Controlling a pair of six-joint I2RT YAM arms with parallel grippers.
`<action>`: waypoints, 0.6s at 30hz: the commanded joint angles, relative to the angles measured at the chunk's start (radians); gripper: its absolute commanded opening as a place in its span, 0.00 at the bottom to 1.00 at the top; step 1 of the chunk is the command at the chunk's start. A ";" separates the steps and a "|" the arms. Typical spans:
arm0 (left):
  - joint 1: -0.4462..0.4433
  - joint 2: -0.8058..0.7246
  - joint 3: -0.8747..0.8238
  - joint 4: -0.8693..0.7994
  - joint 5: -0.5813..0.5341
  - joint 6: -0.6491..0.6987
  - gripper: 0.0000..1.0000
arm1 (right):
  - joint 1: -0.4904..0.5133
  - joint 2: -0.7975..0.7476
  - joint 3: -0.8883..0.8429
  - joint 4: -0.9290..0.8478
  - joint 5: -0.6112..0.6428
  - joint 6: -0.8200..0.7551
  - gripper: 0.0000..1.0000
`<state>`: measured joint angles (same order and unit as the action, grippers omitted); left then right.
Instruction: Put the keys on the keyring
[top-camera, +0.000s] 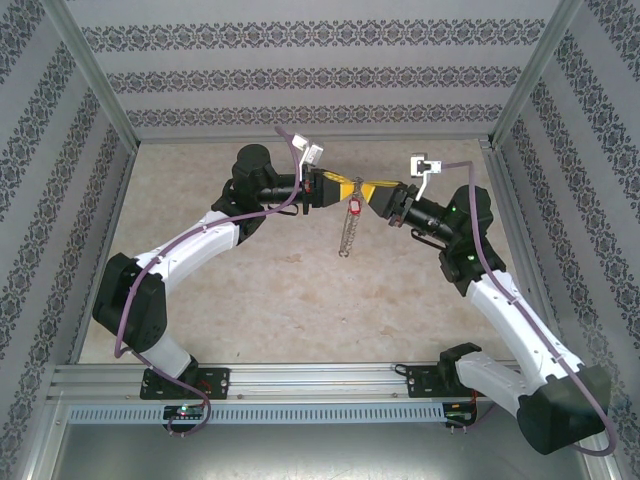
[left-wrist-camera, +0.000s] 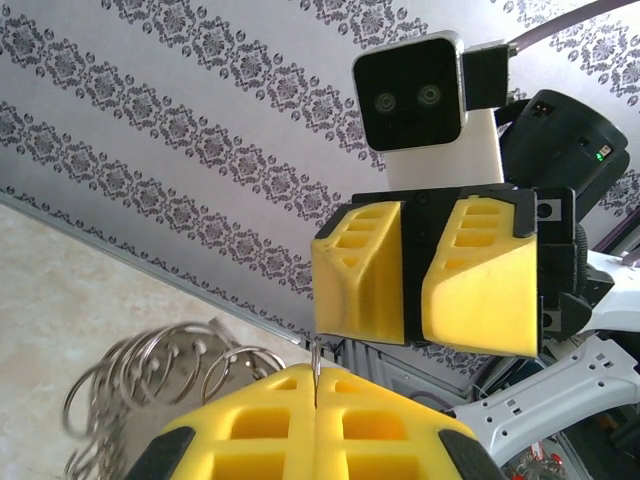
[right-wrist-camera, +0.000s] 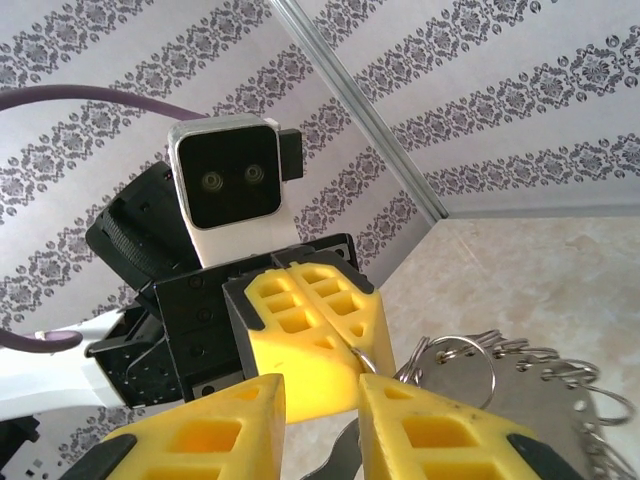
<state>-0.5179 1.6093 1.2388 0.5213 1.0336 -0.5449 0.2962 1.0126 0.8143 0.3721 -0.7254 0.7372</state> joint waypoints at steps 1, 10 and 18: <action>-0.008 0.001 0.001 0.097 -0.005 -0.032 0.00 | -0.009 0.020 -0.006 0.098 -0.033 0.045 0.27; -0.008 0.001 0.004 0.107 -0.004 -0.042 0.00 | -0.009 0.061 -0.020 0.154 -0.042 0.069 0.27; -0.010 0.006 0.004 0.112 -0.006 -0.044 0.00 | -0.004 0.090 -0.023 0.199 -0.077 0.089 0.26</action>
<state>-0.5179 1.6104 1.2388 0.5552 1.0336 -0.5777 0.2962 1.0920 0.7952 0.5026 -0.7628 0.8108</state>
